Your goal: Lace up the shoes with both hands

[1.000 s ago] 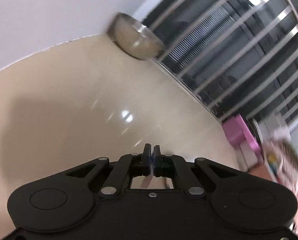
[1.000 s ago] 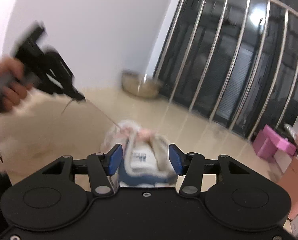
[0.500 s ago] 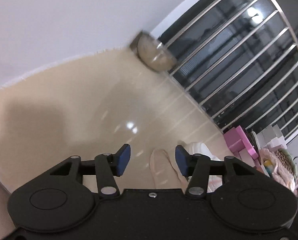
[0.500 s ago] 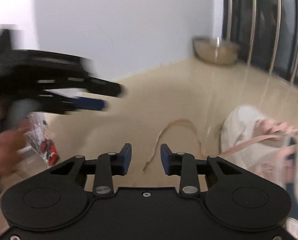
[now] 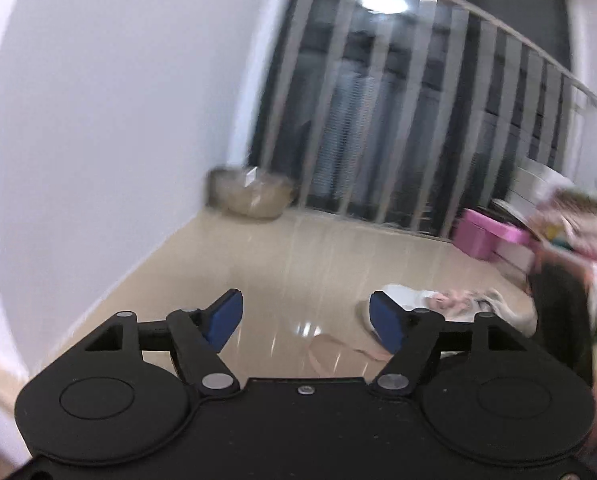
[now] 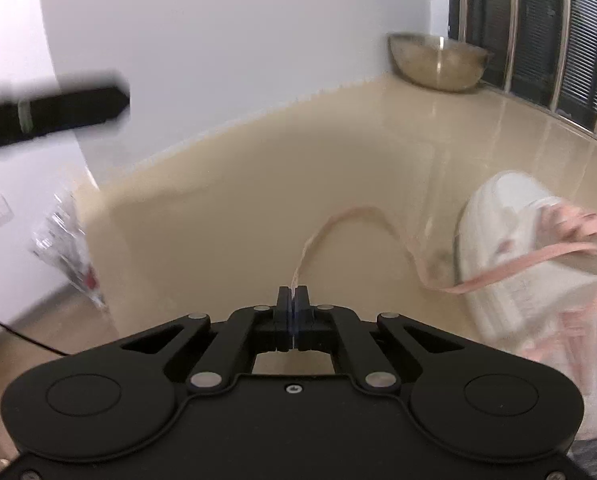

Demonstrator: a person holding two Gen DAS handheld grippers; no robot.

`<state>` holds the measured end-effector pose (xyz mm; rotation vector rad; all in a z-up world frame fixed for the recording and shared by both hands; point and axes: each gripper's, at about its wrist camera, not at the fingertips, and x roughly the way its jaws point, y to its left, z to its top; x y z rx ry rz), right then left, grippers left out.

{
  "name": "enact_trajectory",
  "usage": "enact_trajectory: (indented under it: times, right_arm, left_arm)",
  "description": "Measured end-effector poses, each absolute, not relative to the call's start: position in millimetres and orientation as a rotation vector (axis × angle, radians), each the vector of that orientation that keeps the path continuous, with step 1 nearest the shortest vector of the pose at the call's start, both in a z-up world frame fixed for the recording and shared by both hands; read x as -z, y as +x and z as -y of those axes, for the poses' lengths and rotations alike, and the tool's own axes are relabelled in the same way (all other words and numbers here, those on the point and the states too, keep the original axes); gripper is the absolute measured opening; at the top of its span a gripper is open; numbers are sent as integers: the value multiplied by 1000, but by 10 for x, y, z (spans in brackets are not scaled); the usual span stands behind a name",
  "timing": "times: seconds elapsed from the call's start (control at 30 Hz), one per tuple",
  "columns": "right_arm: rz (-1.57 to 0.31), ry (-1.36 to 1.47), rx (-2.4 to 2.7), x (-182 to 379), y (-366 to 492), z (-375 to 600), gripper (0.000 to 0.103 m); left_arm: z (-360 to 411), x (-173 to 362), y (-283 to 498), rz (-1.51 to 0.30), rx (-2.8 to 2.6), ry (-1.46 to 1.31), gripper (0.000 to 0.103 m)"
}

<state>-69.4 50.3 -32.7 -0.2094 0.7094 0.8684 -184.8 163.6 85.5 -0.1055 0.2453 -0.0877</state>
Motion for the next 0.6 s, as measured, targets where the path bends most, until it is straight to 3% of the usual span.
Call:
enact_trajectory:
  times: [0.4,0.47,0.5,0.53,0.6]
  right_arm:
    - [-699,-42,-1116,-885,-779,919,0]
    - [-694,-48,-1112,-943,-838,1052,0]
    - [-694,-63,-1104,-938,-831,1081,0]
    - [-695,-77,-1096,-933,-820,1107,0]
    - [-698,-49,-1095,-927,-775,1126,0]
  left_arm:
    - [-321,-845,-1664,-68,560,546,71]
    - [-261,-881,-1591,-71,582,528,57]
    - [-244,-909,-1561,-70,587,498,25]
    - [-226,-934,-1523,-88,598,470,6]
    - [-213,-938,-1478,-112,597,420,2]
